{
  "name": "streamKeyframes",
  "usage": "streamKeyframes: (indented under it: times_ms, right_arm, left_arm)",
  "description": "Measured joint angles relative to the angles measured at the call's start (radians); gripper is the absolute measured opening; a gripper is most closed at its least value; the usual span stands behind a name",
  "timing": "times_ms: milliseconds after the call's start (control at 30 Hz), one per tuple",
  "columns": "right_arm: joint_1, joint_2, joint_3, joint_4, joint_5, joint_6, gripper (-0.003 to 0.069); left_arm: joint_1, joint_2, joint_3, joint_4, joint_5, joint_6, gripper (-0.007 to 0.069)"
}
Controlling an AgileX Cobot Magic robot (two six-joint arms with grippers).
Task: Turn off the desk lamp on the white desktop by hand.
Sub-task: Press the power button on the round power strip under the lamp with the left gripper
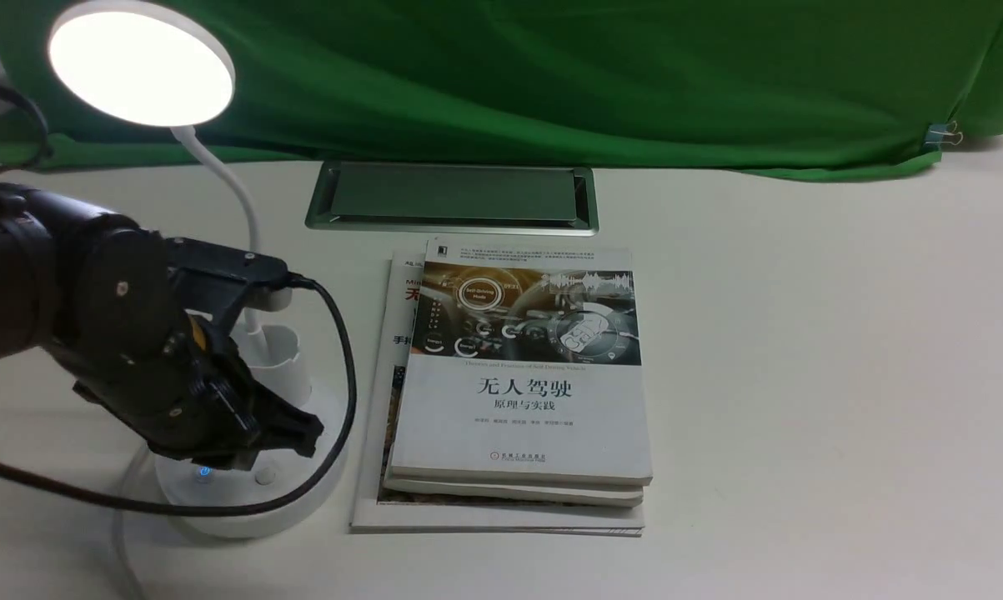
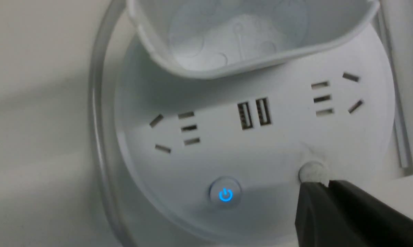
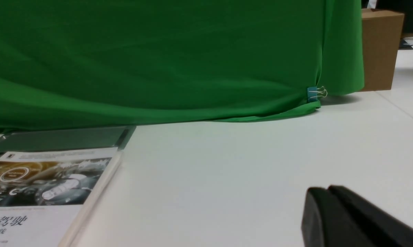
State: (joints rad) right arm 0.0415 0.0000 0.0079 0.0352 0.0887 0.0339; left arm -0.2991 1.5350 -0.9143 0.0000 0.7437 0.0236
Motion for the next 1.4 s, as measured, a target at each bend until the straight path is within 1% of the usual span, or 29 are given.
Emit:
streamKeyframes:
  times_ms: [200, 400, 633, 833, 1033, 1100, 1167, 1400]
  right_arm:
    - [0.000, 0.000, 0.000, 0.000, 0.000, 0.000, 0.0036]
    - [0.000, 0.000, 0.000, 0.000, 0.000, 0.000, 0.0036]
    - [0.000, 0.000, 0.000, 0.000, 0.000, 0.000, 0.0036]
    - [0.000, 0.000, 0.000, 0.000, 0.000, 0.000, 0.0036]
    - [0.000, 0.000, 0.000, 0.000, 0.000, 0.000, 0.0036]
    - [0.000, 0.000, 0.000, 0.000, 0.000, 0.000, 0.0036]
    - [0.000, 0.000, 0.000, 0.000, 0.000, 0.000, 0.0036]
    - [0.000, 0.000, 0.000, 0.000, 0.000, 0.000, 0.0036]
  left_arm:
    - [0.000, 0.057, -0.006, -0.065, -0.014, 0.039, 0.0011]
    - [0.000, 0.122, -0.026, -0.069, -0.016, 0.047, 0.0011]
    - [0.000, 0.085, -0.025, -0.067, -0.011, 0.050, 0.0011]
    - [0.000, -0.034, -0.025, -0.067, -0.036, 0.041, 0.0011]
    - [0.000, -0.006, 0.038, -0.071, -0.107, 0.033, 0.0011]
    - [0.000, 0.043, 0.084, -0.082, -0.124, 0.031, 0.0011]
    - [0.001, 0.061, 0.094, -0.088, -0.171, 0.031, 0.0010]
    - [0.001, 0.043, 0.081, -0.084, -0.162, 0.029, 0.0008]
